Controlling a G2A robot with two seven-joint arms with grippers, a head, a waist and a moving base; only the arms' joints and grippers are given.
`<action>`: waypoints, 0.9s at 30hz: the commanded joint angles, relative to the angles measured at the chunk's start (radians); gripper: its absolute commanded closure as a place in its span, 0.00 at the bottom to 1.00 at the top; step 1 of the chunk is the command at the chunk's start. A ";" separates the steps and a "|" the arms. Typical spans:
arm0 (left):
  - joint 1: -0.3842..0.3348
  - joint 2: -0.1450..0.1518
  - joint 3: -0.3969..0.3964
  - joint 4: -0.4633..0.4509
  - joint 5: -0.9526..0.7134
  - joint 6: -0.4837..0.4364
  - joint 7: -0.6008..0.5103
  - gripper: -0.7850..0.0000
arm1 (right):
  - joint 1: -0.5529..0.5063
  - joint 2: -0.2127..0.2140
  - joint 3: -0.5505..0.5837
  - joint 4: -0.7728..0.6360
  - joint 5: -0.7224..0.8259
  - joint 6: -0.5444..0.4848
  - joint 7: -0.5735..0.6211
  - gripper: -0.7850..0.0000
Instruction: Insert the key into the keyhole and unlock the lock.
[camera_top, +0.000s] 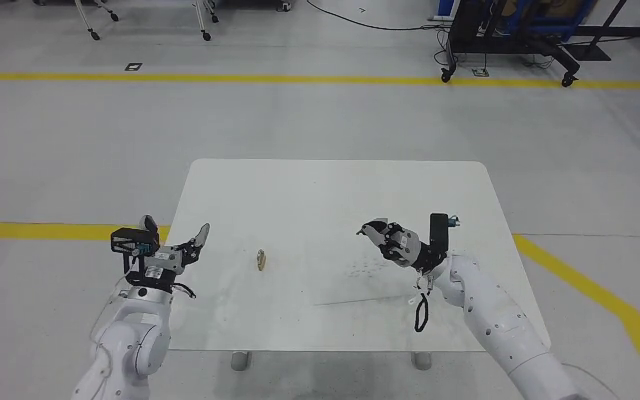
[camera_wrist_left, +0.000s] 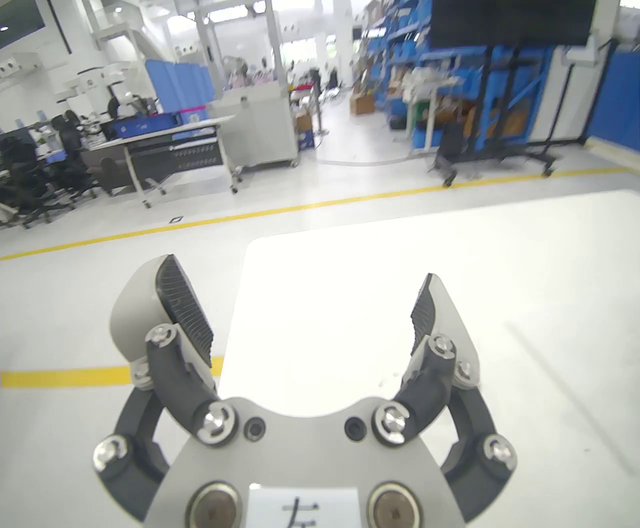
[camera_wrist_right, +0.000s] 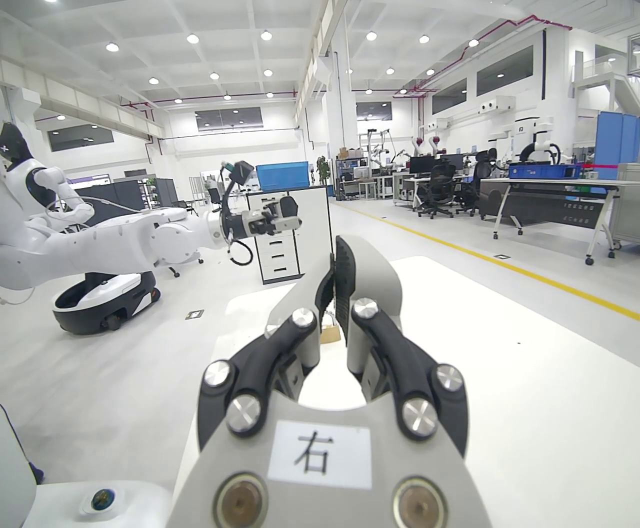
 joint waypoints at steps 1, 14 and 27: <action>-0.021 -0.004 0.055 -0.043 -0.132 -0.077 -0.046 0.00 | 0.000 0.000 0.000 0.000 0.000 0.000 0.000 1.00; -0.457 -0.059 0.446 0.306 -1.139 -0.349 -0.498 0.00 | 0.000 0.000 0.000 0.000 0.000 0.000 0.000 1.00; -0.457 -0.061 0.471 0.348 -1.224 -0.508 -0.584 0.00 | -0.028 -0.023 -0.056 -0.003 0.250 0.000 0.033 1.00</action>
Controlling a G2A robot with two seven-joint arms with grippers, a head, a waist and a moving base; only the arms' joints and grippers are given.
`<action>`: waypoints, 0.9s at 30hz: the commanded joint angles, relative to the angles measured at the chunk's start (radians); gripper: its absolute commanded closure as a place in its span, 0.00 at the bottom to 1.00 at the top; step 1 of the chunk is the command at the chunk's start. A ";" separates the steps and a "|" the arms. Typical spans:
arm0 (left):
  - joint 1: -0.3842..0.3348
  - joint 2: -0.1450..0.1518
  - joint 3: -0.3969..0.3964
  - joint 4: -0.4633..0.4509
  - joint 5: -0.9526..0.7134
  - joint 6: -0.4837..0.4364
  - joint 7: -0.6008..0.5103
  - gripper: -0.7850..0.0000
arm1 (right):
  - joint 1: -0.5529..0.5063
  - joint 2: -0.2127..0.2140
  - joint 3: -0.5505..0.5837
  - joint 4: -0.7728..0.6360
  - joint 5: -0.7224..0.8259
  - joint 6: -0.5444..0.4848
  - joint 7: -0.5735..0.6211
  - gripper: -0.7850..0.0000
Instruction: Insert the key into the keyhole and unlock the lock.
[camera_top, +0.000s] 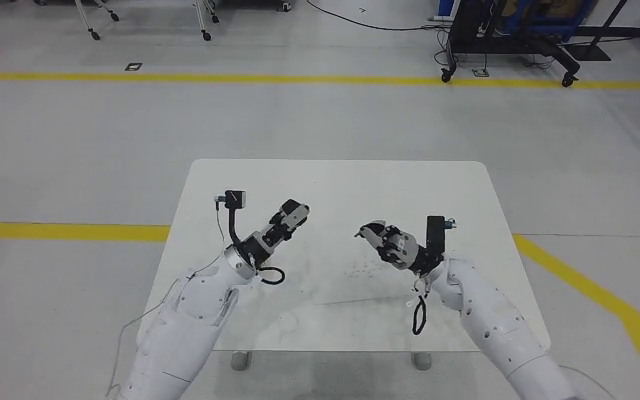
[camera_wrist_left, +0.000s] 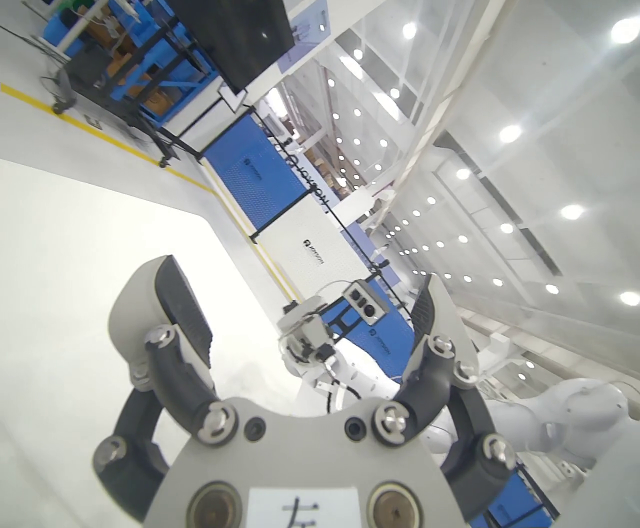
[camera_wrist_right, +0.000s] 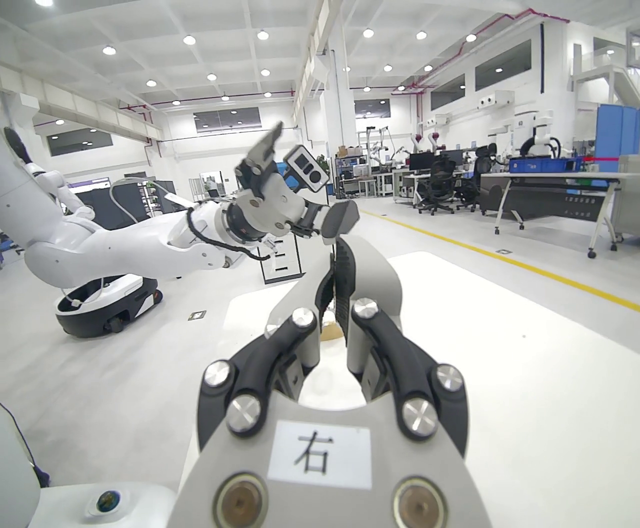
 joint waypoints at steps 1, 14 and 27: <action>-0.019 0.002 0.000 0.006 0.008 -0.068 -0.049 0.00 | -0.014 -0.016 -0.073 -0.015 0.256 -0.014 -0.020 1.00; -0.073 0.013 0.028 0.082 -0.021 -0.127 -0.234 0.55 | 0.119 -0.022 -0.236 0.053 0.923 -0.014 0.432 1.00; -0.089 0.008 0.058 0.105 -0.005 -0.123 -0.194 0.58 | 0.112 -0.028 -0.244 0.017 1.193 -0.014 0.672 1.00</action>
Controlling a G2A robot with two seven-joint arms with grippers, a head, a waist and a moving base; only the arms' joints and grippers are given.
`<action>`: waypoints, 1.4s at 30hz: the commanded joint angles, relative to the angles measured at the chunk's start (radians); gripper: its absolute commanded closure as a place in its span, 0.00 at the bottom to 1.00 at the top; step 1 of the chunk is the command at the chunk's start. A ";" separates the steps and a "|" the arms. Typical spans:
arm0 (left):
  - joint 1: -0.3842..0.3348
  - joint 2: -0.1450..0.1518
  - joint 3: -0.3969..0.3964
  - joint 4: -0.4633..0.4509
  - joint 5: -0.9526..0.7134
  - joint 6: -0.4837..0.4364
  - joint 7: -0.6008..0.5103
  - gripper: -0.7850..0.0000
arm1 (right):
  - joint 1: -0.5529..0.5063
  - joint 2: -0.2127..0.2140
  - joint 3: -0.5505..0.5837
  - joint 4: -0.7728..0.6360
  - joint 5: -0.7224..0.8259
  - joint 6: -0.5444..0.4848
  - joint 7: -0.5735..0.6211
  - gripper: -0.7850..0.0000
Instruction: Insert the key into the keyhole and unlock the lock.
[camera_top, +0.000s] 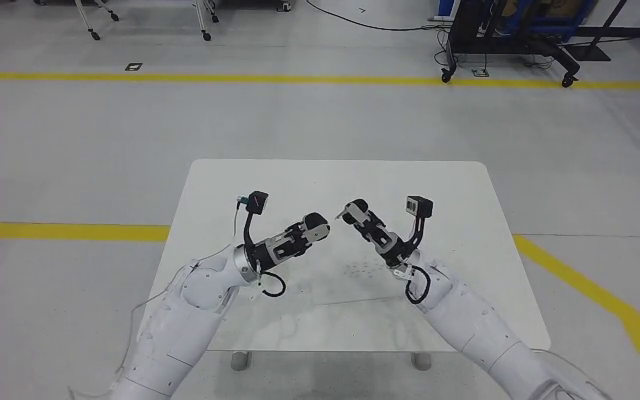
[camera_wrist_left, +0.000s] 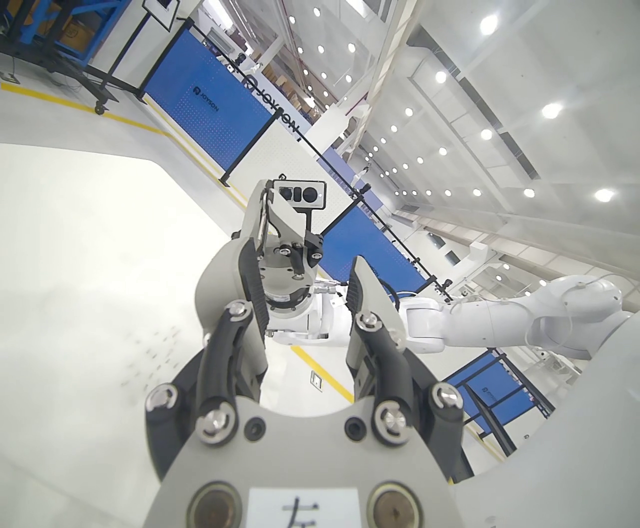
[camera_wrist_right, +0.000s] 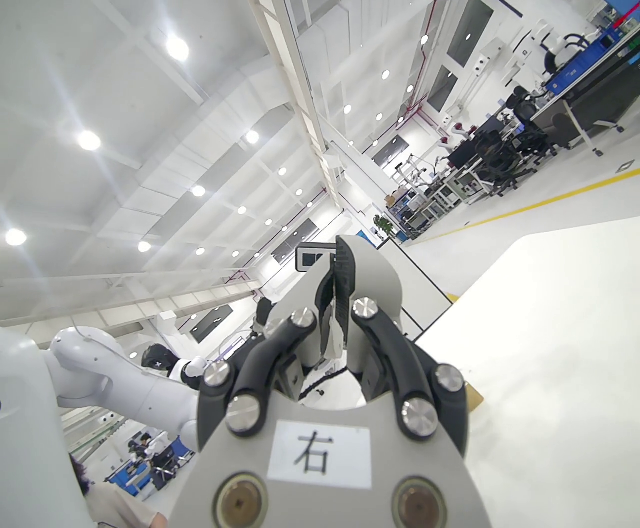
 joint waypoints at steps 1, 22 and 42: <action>-0.002 0.000 0.004 0.002 0.008 0.005 -0.001 0.58 | -0.001 -0.002 0.000 -0.003 0.031 0.000 0.035 1.00; -0.003 0.001 0.022 -0.003 0.122 0.041 0.050 0.97 | -0.020 -0.039 0.069 0.014 0.135 0.000 0.302 1.00; 0.017 0.004 -0.012 -0.020 0.156 0.061 0.167 1.00 | -0.037 -0.062 0.128 0.014 0.136 0.000 0.415 1.00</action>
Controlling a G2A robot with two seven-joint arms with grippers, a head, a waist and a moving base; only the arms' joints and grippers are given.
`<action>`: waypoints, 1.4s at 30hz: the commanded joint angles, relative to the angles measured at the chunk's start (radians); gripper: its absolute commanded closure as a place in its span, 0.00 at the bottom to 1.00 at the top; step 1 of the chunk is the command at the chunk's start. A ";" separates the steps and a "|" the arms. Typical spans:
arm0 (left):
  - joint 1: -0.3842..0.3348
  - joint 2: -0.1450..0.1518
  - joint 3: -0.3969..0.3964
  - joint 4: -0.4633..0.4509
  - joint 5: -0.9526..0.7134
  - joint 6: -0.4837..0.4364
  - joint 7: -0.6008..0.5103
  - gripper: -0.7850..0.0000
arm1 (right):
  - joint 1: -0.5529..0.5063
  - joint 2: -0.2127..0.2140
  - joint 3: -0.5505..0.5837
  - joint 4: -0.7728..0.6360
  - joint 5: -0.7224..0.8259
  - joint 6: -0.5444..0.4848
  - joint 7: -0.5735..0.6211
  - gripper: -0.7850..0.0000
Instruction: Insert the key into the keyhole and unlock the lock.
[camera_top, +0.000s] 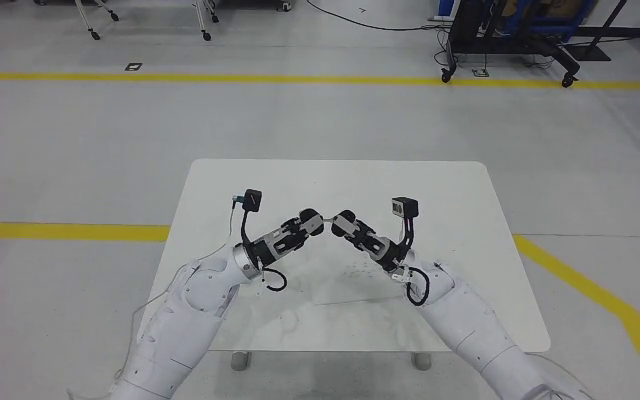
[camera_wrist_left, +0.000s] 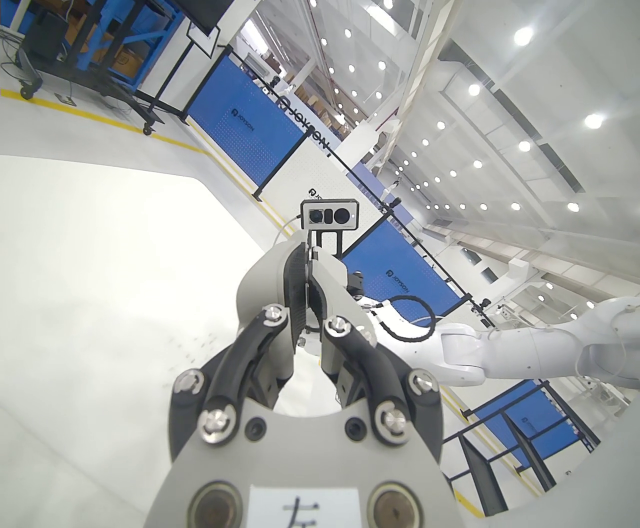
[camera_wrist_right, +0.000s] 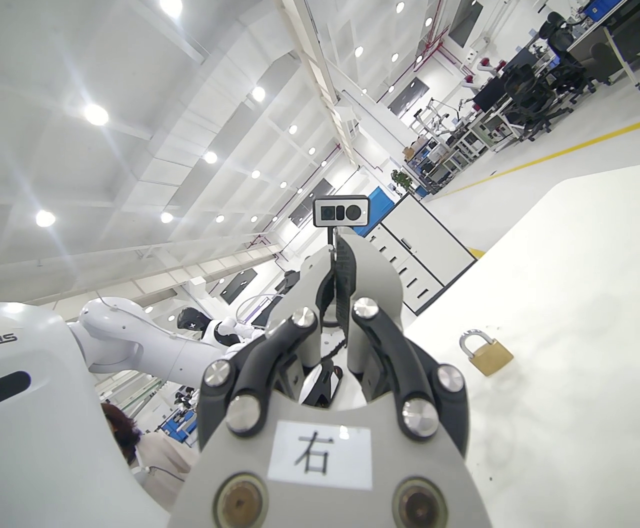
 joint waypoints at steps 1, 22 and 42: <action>0.002 0.000 -0.001 -0.002 0.004 0.001 0.004 1.00 | 0.001 -0.002 0.002 0.003 0.007 0.000 0.011 1.00; -0.003 0.001 0.009 0.002 -0.005 0.001 -0.011 1.00 | 0.008 -0.037 0.024 0.037 0.061 0.000 0.104 1.00; 0.015 0.001 -0.022 -0.009 0.037 0.001 0.099 1.00 | -0.003 -0.050 0.062 0.039 0.047 0.000 0.112 0.00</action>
